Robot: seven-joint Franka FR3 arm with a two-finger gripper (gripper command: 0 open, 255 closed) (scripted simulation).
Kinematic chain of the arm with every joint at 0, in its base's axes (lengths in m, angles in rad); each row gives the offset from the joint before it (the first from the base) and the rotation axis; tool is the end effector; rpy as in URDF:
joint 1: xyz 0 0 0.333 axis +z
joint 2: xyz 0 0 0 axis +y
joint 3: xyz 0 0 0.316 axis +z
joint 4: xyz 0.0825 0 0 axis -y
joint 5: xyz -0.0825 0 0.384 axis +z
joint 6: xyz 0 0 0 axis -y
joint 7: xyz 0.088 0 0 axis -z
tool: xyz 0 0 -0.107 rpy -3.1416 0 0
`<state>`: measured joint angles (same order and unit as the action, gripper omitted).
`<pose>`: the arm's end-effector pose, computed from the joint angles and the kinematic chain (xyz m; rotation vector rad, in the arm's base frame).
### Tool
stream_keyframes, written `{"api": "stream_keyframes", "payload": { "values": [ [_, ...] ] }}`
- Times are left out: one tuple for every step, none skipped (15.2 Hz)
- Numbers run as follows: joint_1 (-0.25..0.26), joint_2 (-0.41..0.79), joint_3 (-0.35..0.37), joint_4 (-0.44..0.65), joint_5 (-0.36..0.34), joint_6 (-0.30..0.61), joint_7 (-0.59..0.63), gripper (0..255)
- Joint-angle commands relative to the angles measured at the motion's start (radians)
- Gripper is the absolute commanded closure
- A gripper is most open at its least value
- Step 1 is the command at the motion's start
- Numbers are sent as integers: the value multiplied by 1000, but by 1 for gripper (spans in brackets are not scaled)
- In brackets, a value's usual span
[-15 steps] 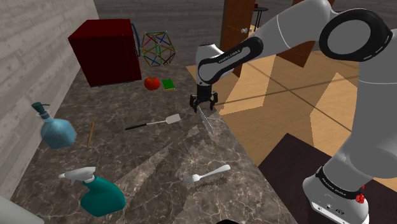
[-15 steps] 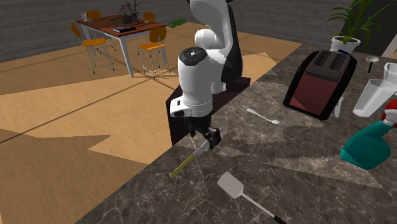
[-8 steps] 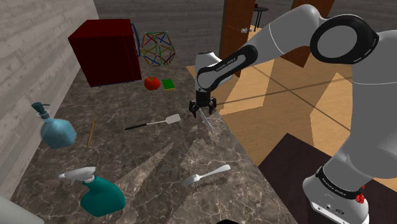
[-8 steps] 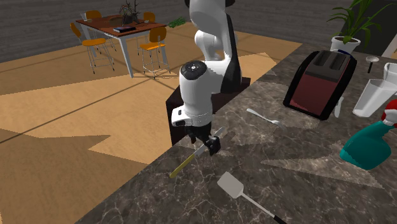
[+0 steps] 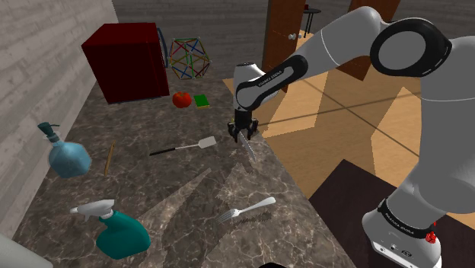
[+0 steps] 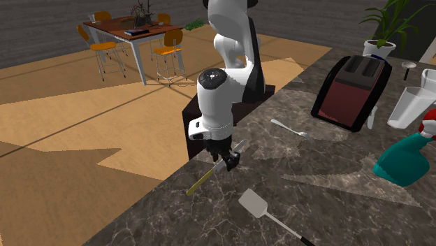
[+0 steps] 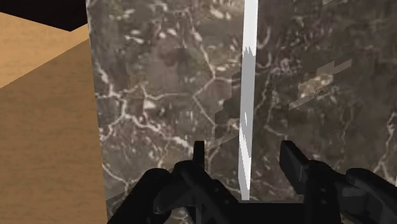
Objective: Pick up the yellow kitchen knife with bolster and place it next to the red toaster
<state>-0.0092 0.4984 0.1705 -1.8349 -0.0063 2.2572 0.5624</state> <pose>0.6311 0.0956 0.2563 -3.0245 0.6360 0.1420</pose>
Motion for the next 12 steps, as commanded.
{"api": "stream_keyframes", "payload": {
  "values": [
    [0, 0, 0, 0, 0, 0, 0, 255],
    [0, 0, 0, 0, 0, 0, 0, 255],
    [0, 0, 0, 0, 0, 0, 0, 255],
    [0, 0, 0, 0, 0, 0, 0, 255],
    [0, 0, 0, 0, 0, 0, 0, 255],
    [0, 0, 0, 0, 0, 0, 0, 255],
    [0, 0, 0, 0, 0, 0, 0, 255],
    [0, 0, 0, 0, 0, 0, 0, 255],
    [0, 0, 0, 0, 0, 0, 0, 255],
    [-1, -9, 1, 1, 1, -10, 0, 255],
    [-1, -17, 2, 3, 2, -20, 0, 255],
    [-2, -25, 2, 5, 4, -30, 0, 255]
  ]
}}
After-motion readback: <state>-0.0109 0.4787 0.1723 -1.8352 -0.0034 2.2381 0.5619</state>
